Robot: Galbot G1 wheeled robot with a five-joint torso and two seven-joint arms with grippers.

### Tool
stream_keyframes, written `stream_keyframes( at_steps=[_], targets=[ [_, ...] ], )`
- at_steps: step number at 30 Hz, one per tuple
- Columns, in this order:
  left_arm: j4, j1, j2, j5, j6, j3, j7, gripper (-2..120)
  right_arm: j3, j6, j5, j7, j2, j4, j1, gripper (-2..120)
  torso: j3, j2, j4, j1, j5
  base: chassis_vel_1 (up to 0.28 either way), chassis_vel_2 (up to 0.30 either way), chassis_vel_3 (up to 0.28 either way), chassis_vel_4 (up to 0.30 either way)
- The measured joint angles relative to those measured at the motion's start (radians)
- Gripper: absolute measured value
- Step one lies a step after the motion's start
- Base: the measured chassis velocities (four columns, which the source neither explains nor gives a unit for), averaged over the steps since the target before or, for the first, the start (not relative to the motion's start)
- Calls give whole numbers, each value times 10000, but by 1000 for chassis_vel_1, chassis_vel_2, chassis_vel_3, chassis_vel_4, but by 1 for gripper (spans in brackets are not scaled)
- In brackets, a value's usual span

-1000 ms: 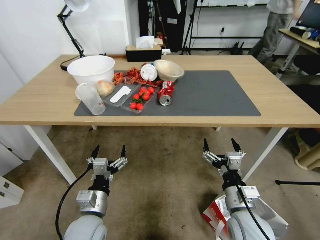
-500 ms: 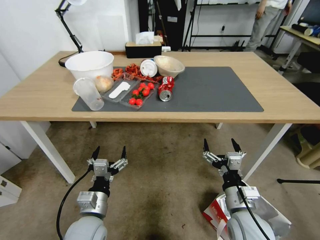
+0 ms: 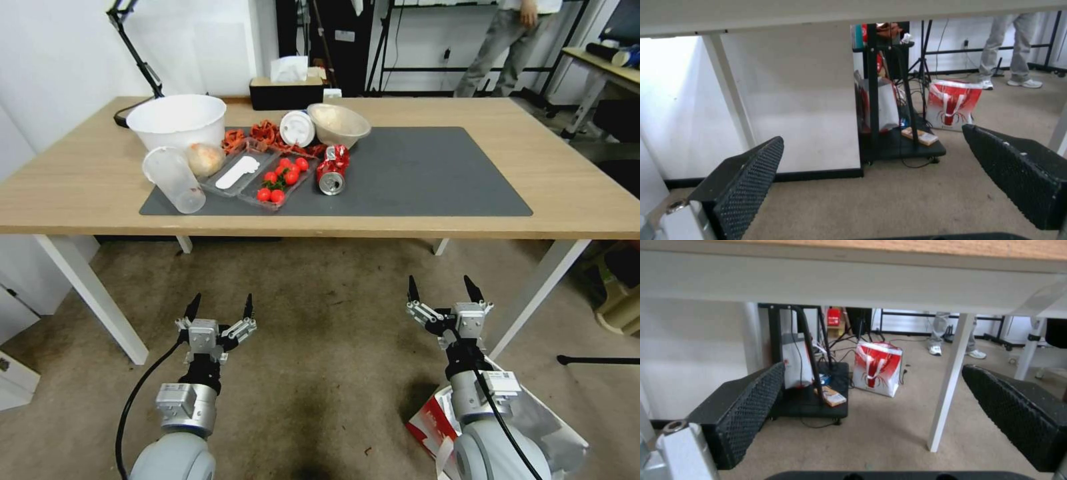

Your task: Pick up the food delivery bag from the floor and place it on the table.

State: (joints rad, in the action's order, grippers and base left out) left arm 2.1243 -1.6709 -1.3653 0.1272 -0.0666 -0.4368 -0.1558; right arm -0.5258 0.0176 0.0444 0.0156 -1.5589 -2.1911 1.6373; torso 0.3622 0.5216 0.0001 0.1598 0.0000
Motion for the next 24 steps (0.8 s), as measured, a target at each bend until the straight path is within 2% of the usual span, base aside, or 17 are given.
stream_keyframes(
  at_steps=[24],
  targets=[
    [-42,60,-6,-79,82,8,35,100,-66,-94,-94,123,171,83,-208,100,-625,-991,0,-364,0,0,0,0,0]
  ],
)
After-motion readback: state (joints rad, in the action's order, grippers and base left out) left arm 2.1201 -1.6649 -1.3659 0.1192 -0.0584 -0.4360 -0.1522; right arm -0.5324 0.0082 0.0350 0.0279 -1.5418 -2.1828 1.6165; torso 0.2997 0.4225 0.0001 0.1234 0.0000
